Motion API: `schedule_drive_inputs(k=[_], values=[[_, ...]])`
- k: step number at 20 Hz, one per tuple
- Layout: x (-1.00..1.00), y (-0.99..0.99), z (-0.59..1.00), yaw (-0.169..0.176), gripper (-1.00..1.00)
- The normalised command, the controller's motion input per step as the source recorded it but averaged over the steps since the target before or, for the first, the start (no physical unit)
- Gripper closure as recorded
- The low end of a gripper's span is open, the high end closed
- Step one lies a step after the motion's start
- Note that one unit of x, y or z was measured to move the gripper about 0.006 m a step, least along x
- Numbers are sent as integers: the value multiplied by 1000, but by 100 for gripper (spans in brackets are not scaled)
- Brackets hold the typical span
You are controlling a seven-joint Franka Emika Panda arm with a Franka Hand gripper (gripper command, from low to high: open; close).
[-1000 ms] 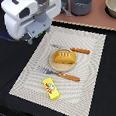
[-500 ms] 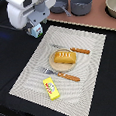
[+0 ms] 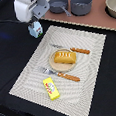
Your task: Place the bread, butter, and milk from the table onto the serving area.
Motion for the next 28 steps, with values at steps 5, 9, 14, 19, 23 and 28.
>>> schedule_drive_inputs(k=[5,9,14,19,23,28], values=[[-515,34,-351,1,-100],[-451,0,-306,-36,-100],[-343,50,-279,-27,-100],[-119,212,-173,-29,-100],[-112,136,-241,-34,-100],[-149,81,-267,-46,-100]])
